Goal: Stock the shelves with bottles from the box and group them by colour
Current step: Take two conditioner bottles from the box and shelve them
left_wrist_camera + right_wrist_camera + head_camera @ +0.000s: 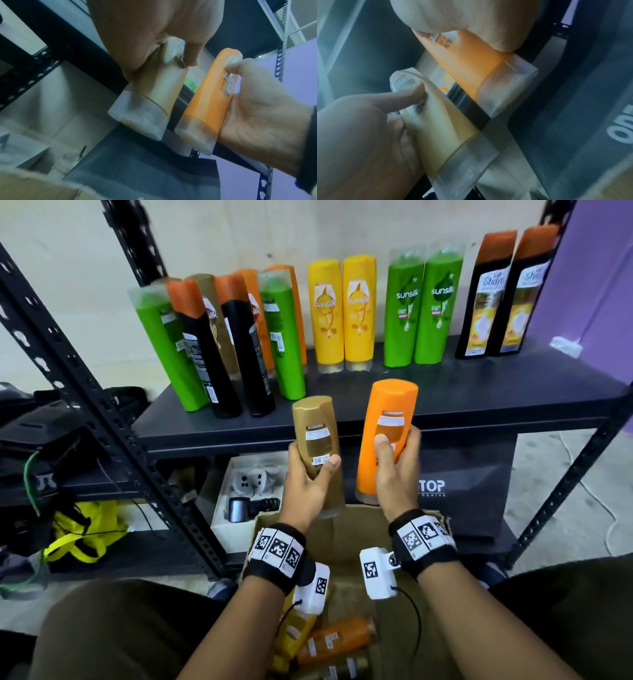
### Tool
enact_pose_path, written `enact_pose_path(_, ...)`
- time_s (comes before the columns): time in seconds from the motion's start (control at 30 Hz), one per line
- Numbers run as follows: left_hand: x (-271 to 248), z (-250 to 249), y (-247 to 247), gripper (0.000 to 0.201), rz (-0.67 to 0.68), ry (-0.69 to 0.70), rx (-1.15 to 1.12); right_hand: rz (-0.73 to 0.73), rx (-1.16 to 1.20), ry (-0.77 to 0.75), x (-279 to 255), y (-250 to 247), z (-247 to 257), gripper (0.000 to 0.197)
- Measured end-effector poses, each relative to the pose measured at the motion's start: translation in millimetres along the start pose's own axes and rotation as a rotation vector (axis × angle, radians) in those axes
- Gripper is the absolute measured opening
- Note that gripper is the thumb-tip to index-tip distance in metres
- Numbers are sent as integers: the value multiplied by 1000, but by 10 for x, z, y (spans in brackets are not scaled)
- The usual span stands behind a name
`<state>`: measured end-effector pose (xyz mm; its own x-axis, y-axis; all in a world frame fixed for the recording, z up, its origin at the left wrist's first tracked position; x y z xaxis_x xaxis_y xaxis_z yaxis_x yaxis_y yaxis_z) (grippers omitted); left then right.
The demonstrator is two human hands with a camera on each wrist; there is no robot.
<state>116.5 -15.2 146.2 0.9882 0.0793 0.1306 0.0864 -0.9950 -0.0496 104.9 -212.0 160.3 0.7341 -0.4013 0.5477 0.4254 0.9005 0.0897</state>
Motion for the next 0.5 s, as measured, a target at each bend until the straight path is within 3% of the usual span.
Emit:
enact_pose_path(0.1, 77, -312, -14, 57, -13, 87, 8, 8, 42, -71, 201, 45, 264, 48)
enact_pose_path(0.33, 380, -1040, -16, 47, -46, 227, -18, 2, 77, -184, 664, 114, 736, 39)
enact_pose_path(0.5, 608, -1318, 39, 50, -35, 270, 3, 1, 35, -182, 928, 152, 820, 45)
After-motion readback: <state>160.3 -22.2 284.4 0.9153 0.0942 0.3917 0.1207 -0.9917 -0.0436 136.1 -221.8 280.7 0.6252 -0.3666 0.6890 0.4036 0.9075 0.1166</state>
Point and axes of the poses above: each hand's wrist, its own x-axis towards the middle knuckle, its own y-axis out of the palm, z = x × y, the point moved 9 cm from there along x, towards the middle knuckle, and after that the axes turned 10 degrees about -y, right-handed, at the moved point
